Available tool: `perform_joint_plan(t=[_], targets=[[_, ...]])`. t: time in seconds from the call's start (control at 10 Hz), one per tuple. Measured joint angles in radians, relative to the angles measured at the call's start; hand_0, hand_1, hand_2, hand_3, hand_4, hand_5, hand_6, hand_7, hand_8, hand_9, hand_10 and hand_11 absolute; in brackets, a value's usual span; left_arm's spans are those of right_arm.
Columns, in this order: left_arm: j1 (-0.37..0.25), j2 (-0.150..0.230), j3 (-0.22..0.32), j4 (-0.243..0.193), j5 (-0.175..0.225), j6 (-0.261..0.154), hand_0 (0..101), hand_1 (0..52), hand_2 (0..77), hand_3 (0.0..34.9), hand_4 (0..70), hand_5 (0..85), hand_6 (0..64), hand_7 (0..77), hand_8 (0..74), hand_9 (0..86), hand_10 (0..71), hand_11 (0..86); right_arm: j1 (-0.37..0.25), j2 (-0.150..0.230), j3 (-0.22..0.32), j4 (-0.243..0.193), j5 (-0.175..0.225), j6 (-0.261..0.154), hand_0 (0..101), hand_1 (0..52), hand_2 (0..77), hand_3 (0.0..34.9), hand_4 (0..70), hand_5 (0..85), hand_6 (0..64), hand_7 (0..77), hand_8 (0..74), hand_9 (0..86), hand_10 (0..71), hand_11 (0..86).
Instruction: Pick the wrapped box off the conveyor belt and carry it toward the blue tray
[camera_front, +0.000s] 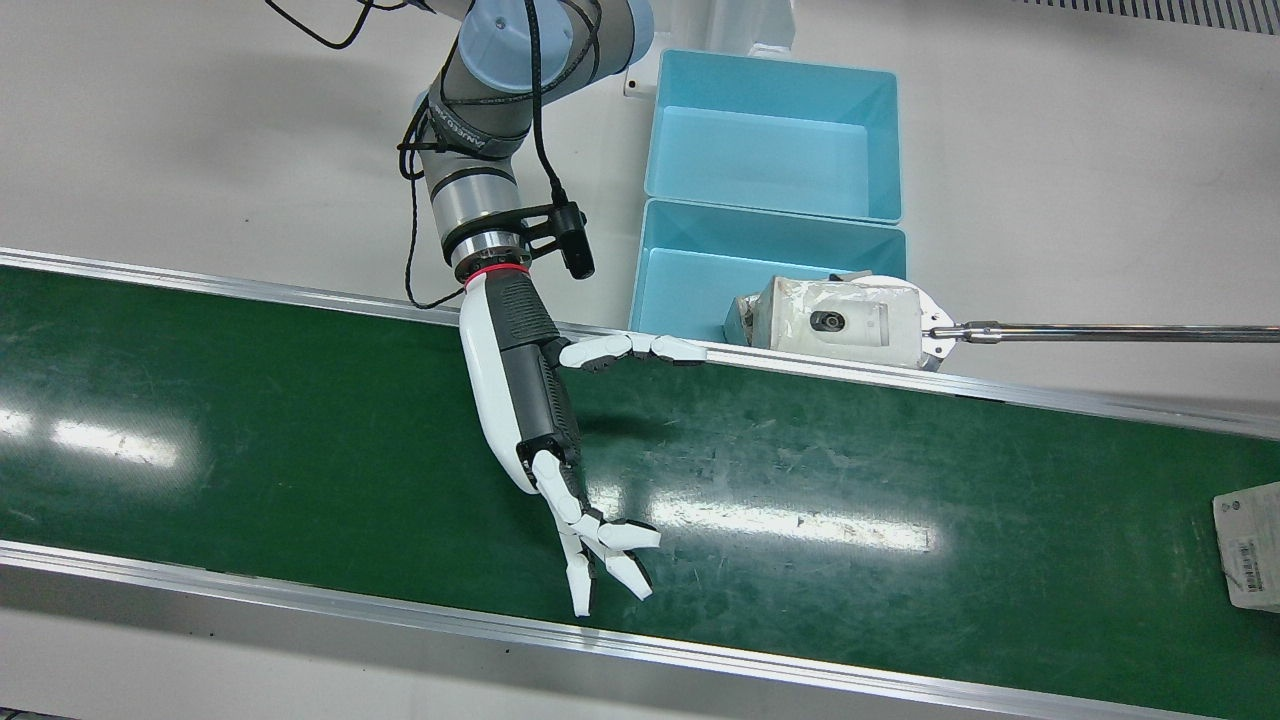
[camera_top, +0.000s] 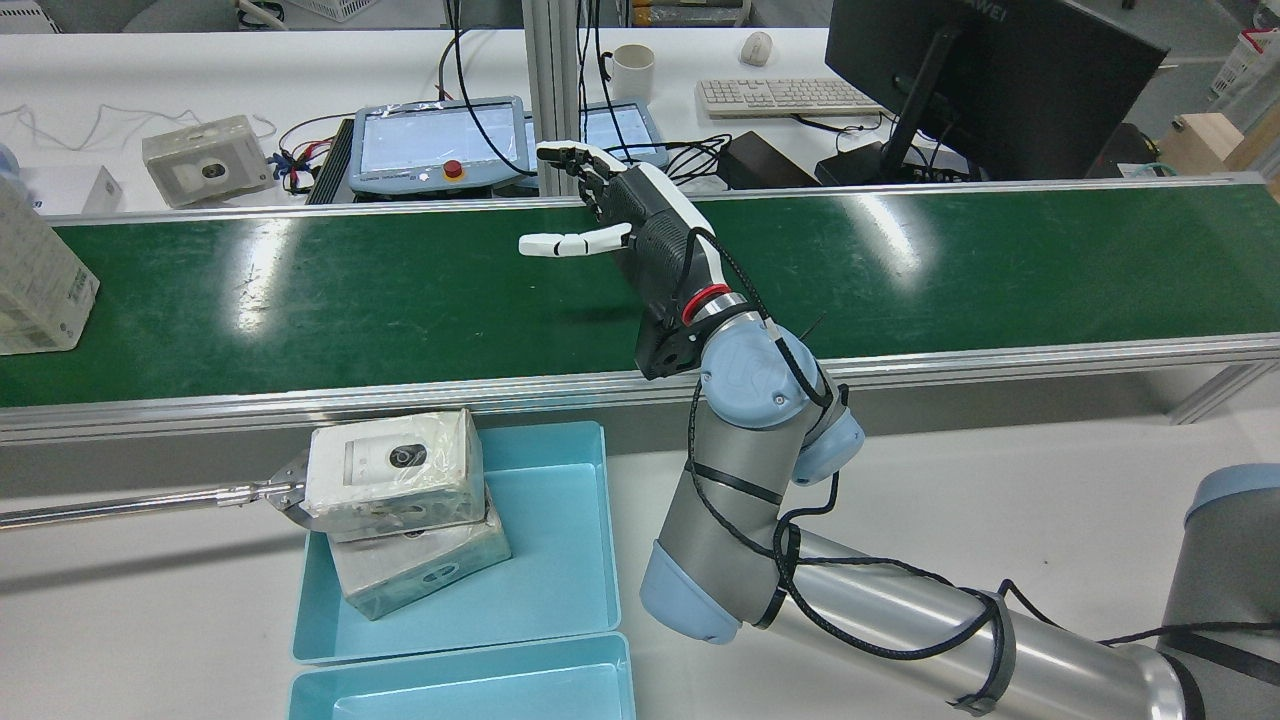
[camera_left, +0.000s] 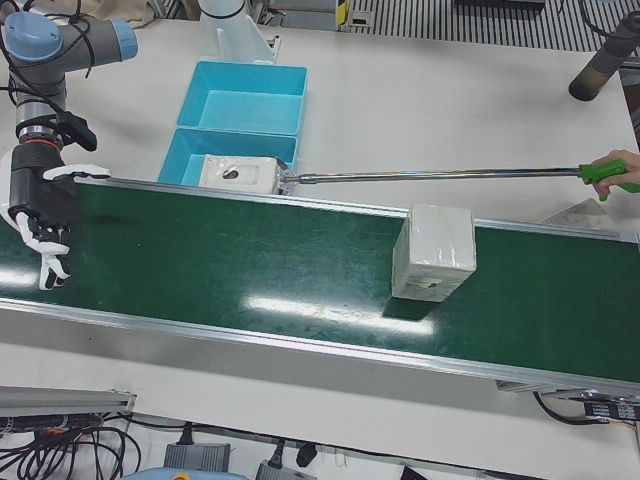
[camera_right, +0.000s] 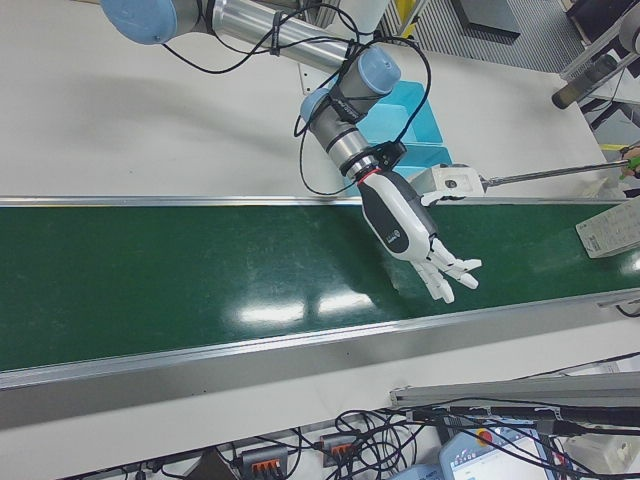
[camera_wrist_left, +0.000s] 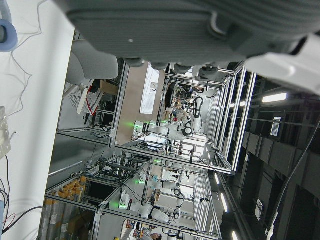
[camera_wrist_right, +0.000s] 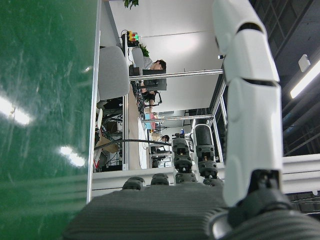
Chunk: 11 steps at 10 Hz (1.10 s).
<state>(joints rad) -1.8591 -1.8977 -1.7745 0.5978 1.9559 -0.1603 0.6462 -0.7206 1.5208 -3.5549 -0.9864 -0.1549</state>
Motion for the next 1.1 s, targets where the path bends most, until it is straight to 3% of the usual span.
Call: perform_joint_plan(t=[0.5,0.7,1.0,1.1], targets=[[0.0,0.0,0.0,0.0,0.0,0.0,0,0.0,0.5,0.0,0.0,1.1,0.5,0.5,0.5,0.0,0.5,0.5,-0.004,-0.007,-0.006,0.001,0.002,0.0,49,16.9,16.4,2.8,7.6,29.5,4.9,6.5,0.0,2.2,0.5,1.1],[0.0,0.0,0.0,0.0,0.0,0.0,0,0.0,0.5,0.0,0.0,1.1,0.5,0.5,0.5,0.0,0.5,0.5,-0.003,-0.009,-0.007,0.001,0.003,0.0,49,16.9,16.4,1.2,7.6,29.5,4.9,6.5,0.0,2.2,0.5,1.1],[0.0,0.0,0.0,0.0,0.0,0.0,0,0.0,0.5,0.0,0.0,1.1,0.5,0.5,0.5,0.5,0.5,0.5,0.0,-0.014,0.015,0.0,0.001,0.0,49,16.9,15.3,1.9,7.6,29.5,4.9,6.5,0.0,2.2,0.5,1.1],[0.0,0.0,0.0,0.0,0.0,0.0,0,0.0,0.5,0.0,0.0,1.1,0.5,0.0,0.5,0.5,0.5,0.5,0.001,-0.014,0.021,0.0,0.001,-0.001,49,16.9,15.3,0.0,7.6,29.5,4.9,6.5,0.0,2.7,0.0,1.1]])
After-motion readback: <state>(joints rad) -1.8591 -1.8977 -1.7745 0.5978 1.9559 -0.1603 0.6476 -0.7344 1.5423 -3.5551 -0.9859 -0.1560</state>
